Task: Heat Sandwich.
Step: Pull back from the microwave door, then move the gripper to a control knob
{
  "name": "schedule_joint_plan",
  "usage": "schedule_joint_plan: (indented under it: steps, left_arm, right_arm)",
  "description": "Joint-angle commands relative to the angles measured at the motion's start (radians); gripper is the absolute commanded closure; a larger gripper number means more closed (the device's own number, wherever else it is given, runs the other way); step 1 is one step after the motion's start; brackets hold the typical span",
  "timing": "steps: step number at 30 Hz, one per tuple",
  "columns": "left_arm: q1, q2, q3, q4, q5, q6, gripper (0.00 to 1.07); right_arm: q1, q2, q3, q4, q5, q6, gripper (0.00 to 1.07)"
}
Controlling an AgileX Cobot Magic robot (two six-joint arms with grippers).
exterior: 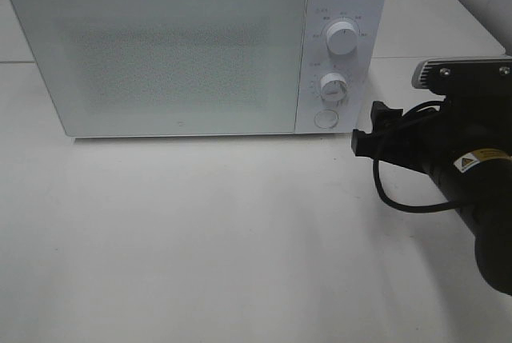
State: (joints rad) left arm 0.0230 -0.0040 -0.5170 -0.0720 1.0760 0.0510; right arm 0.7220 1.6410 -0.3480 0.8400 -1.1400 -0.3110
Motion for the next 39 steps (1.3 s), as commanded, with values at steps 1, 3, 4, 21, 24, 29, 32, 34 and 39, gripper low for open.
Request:
schedule_joint_plan:
  steps: [1,3,4,21,24,29,32,34,39]
  left_arm:
    - [0.002,-0.026,0.001,-0.009,-0.009,-0.003,0.07]
    - [0.002,-0.026,0.001,-0.008,-0.009,-0.004,0.07]
    - [0.002,-0.026,0.001,-0.008,-0.009,-0.004,0.07]
    - [0.002,-0.026,0.001,-0.008,-0.009,-0.003,0.07]
    - [0.002,-0.026,0.001,-0.008,-0.009,-0.003,0.07]
    - [0.002,-0.026,0.001,-0.008,-0.009,-0.003,0.07]
    - [0.002,-0.026,0.001,-0.008,-0.009,-0.003,0.07]
    - [0.002,-0.026,0.001,-0.008,-0.009,-0.003,0.07]
    - [0.002,-0.026,0.001,-0.008,-0.009,-0.003,0.07]
  right_arm:
    - [0.028,0.016,-0.039,0.033,-0.013,-0.035,0.31]
    - [0.042,0.022,-0.063,0.033,-0.009,-0.038,0.31]
    - [0.042,0.022,-0.063,0.033,-0.009,-0.038,0.31]
    - [0.05,0.028,-0.101,0.036,0.051,-0.059,0.31]
    - [0.05,0.028,-0.101,0.035,0.045,-0.059,0.31]
    - [0.047,0.031,-0.101,0.031,0.015,-0.055,0.31]
    - [0.047,0.049,-0.101,0.026,-0.009,-0.055,0.31]
    - [0.047,0.073,-0.103,0.025,-0.026,-0.049,0.31]
    - [0.047,0.13,-0.145,0.011,-0.02,-0.02,0.31]
